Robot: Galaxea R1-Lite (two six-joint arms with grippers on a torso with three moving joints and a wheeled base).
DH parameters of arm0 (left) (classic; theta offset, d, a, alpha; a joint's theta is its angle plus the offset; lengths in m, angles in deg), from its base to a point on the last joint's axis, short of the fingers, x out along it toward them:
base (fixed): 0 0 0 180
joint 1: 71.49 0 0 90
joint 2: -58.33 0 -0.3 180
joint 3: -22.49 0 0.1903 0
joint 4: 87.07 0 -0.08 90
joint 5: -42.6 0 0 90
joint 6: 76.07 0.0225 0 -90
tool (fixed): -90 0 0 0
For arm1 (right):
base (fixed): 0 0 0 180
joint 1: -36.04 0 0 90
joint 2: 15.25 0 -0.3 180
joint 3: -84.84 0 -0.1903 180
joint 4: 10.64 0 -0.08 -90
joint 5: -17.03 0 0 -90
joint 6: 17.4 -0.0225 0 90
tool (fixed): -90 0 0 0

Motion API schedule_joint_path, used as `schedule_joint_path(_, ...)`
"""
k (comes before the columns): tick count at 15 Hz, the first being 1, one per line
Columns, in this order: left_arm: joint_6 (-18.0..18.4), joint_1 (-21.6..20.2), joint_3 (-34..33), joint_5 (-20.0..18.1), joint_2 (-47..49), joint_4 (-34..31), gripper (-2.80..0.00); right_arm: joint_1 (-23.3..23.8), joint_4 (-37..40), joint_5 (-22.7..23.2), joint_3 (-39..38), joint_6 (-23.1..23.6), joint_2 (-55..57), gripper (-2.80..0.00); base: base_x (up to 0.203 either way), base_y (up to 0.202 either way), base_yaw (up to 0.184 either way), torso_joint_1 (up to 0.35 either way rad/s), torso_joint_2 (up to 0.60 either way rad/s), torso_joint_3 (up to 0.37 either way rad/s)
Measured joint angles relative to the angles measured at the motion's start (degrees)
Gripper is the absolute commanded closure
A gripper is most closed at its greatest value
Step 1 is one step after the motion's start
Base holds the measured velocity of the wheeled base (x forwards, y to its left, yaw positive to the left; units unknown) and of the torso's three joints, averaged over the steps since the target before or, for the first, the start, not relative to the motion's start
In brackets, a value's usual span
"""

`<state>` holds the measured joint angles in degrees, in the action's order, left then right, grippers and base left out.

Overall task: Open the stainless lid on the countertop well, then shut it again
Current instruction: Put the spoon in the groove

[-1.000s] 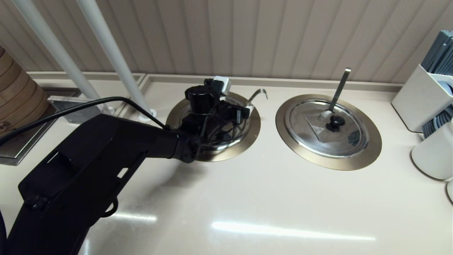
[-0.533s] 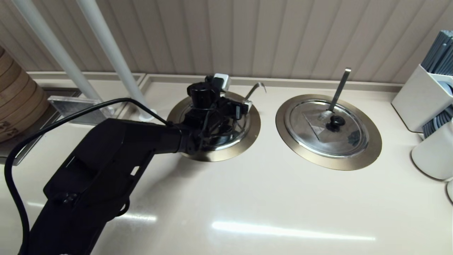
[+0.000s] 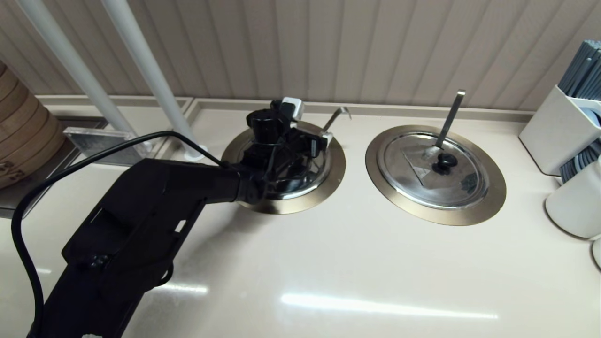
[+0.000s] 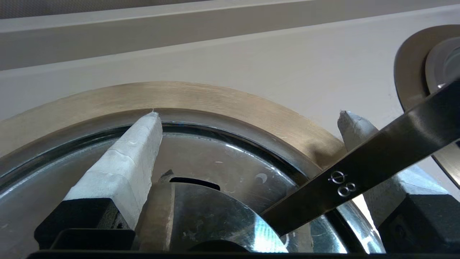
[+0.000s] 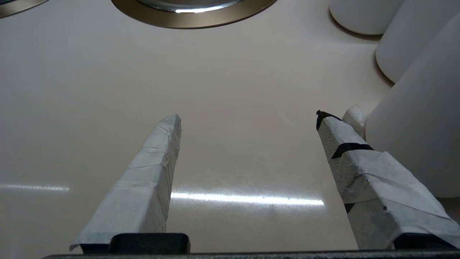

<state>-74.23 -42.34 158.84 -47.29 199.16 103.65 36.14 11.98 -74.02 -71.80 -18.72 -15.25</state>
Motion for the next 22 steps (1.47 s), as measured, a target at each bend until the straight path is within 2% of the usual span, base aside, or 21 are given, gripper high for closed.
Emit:
schedule_joint_path(11, -0.1, -4.0, 0.2, -0.3, 0.4, 0.6, -2.80, 0.0, 0.0, 0.0, 0.0, 0.0, 0.0, -2.80, 0.000, 0.000, 0.000, 0.000, 0.00, 0.000)
schedule_joint_path(22, -0.7, -5.0, 0.1, -0.2, -0.7, 0.6, -2.80, 0.0, 0.0, 0.0, 0.0, 0.0, 0.0, -2.80, 0.000, 0.000, 0.000, 0.000, 0.00, 0.000)
